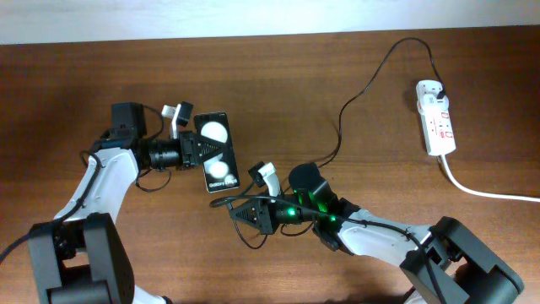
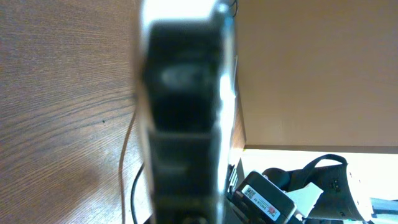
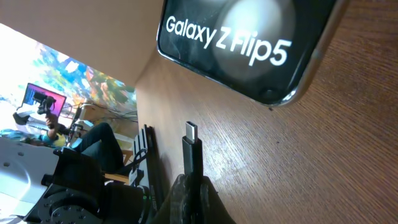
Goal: Plug charger to phone and switch on socket
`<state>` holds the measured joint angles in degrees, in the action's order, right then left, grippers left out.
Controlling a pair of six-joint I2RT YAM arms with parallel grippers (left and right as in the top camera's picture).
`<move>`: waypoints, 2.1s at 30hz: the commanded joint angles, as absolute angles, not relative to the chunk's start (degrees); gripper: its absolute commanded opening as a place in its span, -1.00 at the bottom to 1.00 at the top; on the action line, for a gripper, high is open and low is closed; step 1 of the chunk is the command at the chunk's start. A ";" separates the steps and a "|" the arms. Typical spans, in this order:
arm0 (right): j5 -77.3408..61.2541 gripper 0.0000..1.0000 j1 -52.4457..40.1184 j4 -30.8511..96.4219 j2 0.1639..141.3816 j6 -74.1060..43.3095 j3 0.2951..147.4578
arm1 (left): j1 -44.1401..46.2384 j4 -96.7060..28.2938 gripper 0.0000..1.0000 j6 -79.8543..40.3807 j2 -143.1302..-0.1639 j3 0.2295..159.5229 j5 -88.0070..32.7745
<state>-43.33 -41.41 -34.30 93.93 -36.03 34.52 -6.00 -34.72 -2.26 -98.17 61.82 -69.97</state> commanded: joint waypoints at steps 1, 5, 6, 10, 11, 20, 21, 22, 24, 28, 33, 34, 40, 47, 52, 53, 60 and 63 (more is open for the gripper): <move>-42.81 -0.92 -41.60 -34.87 94.13 -35.44 34.17 | -6.04 -34.35 -1.00 -3.73 -98.37 61.84 -71.31; -42.83 -0.92 -41.60 -37.78 94.13 -35.97 34.17 | -6.04 -33.76 -1.00 -4.95 -98.37 61.84 -71.79; -42.83 -0.92 -41.60 -38.65 94.13 -36.60 34.17 | -6.04 -33.50 -1.00 -4.95 -98.37 61.84 -72.60; -42.83 -0.92 -41.60 -40.21 94.13 -37.76 34.17 | -6.04 -33.45 -1.00 -4.93 -98.37 61.87 -77.30; -42.83 -0.92 -41.60 -40.40 94.13 -38.28 34.17 | -6.04 -33.45 -1.00 -4.91 -98.37 61.84 -78.17; -42.85 -0.92 -41.60 -43.40 94.13 -38.46 34.17 | -6.04 -33.15 -1.00 -0.14 -98.37 61.84 -84.53; -42.85 -0.92 -41.60 -44.29 94.13 -38.46 34.17 | -6.04 -33.08 -1.00 -0.14 -98.37 61.84 -84.75; -42.83 -0.92 -41.60 -45.28 94.13 -38.48 34.17 | -6.04 -33.04 -1.00 -0.14 -98.37 61.84 -84.73; -42.81 -0.92 -41.60 -46.59 94.13 -38.48 34.17 | -6.42 -32.69 -1.00 0.14 -98.37 61.84 -84.95; -42.61 -0.92 -41.54 -46.76 94.13 -38.46 34.17 | -9.23 -32.64 -1.00 0.91 -98.45 61.84 -87.50; -42.35 -0.92 -41.56 -48.05 94.13 -39.57 34.17 | -10.66 -32.67 -1.00 0.91 -98.48 61.84 -88.36; -42.37 -0.92 -41.56 -48.07 94.13 -39.77 34.17 | -10.66 -32.67 -1.00 0.91 -98.48 61.84 -88.36; -42.37 -0.92 -41.56 -48.05 94.13 -39.77 34.17 | -10.66 -32.64 -1.00 0.91 -98.48 61.84 -88.12; -42.39 -0.92 -41.56 -48.07 94.13 -39.97 34.17 | -10.66 -32.67 -1.00 0.91 -98.48 61.84 -88.09; -42.37 -0.92 -41.56 -48.05 94.13 -39.99 34.17 | -10.66 -32.67 -1.00 0.91 -98.45 61.84 -88.09; -42.39 -0.92 -41.56 -48.05 94.13 -39.99 34.17 | -10.66 -32.67 -1.00 0.91 -98.45 61.84 -88.09; -41.71 -0.92 -41.60 -47.81 94.13 -41.01 34.17 | -10.66 -32.91 -1.00 0.89 -98.48 61.84 -87.26; -41.28 -0.92 -41.60 -47.83 94.13 -41.01 34.17 | -10.63 -33.30 -1.00 0.89 -98.45 61.84 -87.26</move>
<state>-42.26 -41.41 -47.62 93.93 -40.71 34.48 -10.44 -33.06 -0.19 -98.19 61.80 -85.30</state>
